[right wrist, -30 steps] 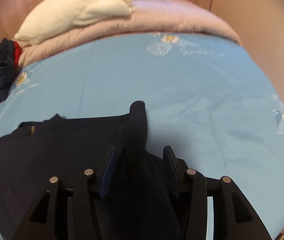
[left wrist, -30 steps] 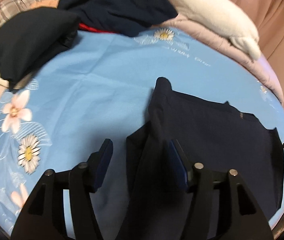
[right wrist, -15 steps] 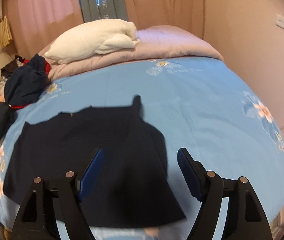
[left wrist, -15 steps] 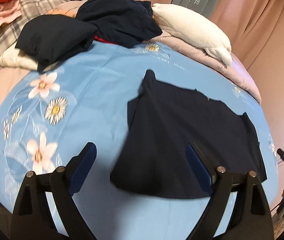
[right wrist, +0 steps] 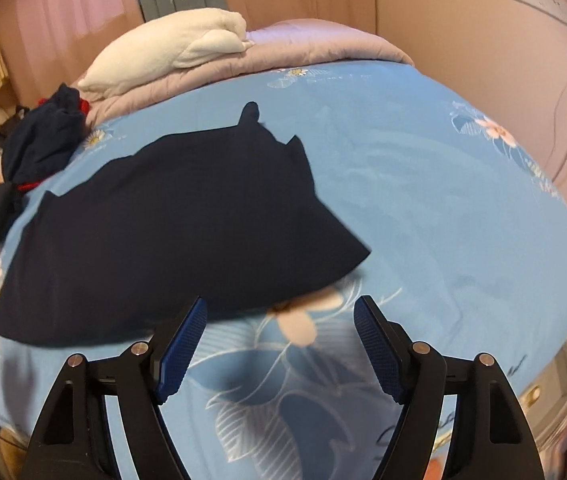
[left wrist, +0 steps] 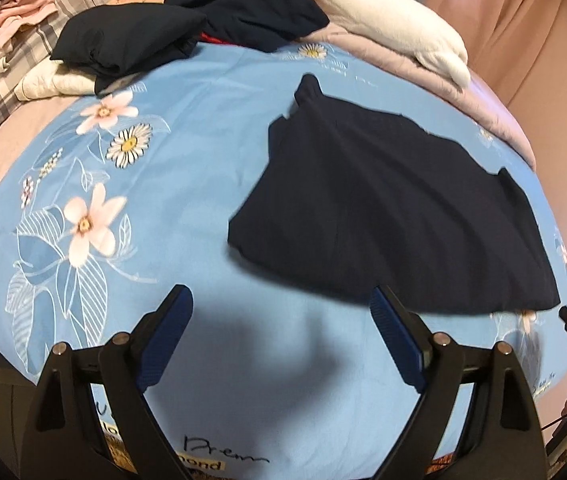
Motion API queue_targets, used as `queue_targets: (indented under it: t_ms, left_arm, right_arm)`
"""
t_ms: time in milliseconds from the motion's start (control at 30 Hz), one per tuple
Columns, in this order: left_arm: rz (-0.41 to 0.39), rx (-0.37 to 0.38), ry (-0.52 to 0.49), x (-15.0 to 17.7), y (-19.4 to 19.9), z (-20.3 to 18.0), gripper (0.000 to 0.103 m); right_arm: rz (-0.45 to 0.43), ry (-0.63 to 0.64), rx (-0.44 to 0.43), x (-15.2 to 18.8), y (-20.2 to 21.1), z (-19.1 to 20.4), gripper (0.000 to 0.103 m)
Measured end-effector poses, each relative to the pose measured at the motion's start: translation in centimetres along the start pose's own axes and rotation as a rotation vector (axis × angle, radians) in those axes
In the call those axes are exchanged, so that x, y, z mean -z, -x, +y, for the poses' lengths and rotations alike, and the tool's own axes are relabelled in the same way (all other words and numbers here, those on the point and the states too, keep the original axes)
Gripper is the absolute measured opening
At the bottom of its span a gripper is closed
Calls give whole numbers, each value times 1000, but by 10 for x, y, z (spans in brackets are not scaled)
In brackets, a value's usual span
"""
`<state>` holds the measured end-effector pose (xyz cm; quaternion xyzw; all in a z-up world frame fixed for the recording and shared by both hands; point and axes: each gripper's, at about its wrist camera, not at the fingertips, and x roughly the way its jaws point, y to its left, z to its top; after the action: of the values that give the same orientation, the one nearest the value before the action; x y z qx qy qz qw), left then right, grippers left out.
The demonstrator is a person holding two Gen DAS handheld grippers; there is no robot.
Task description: Fold large clothes
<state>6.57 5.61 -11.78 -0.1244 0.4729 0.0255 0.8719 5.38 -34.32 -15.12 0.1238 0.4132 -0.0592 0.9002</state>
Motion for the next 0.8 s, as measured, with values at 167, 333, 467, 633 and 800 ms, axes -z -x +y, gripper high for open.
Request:
queue_targets:
  t_ms: [167, 333, 467, 633, 800]
  left_arm:
    - [22, 7, -2, 12, -7, 0, 91]
    - [41, 14, 16, 18, -12, 3, 91]
    - [42, 28, 25, 20, -14, 3, 91]
    - [30, 57, 40, 18, -16, 3, 91]
    - [20, 103, 82, 10, -25, 5, 93]
  right_arm:
    - [-22, -54, -36, 18, 9, 1, 76]
    - [-17, -65, -53, 26, 9, 5, 76]
    - [-14, -94, -70, 30, 8, 5, 76]
    - [-14, -118, -67, 32, 5, 6, 76]
    - [-14, -149, -83, 30, -1, 3, 84]
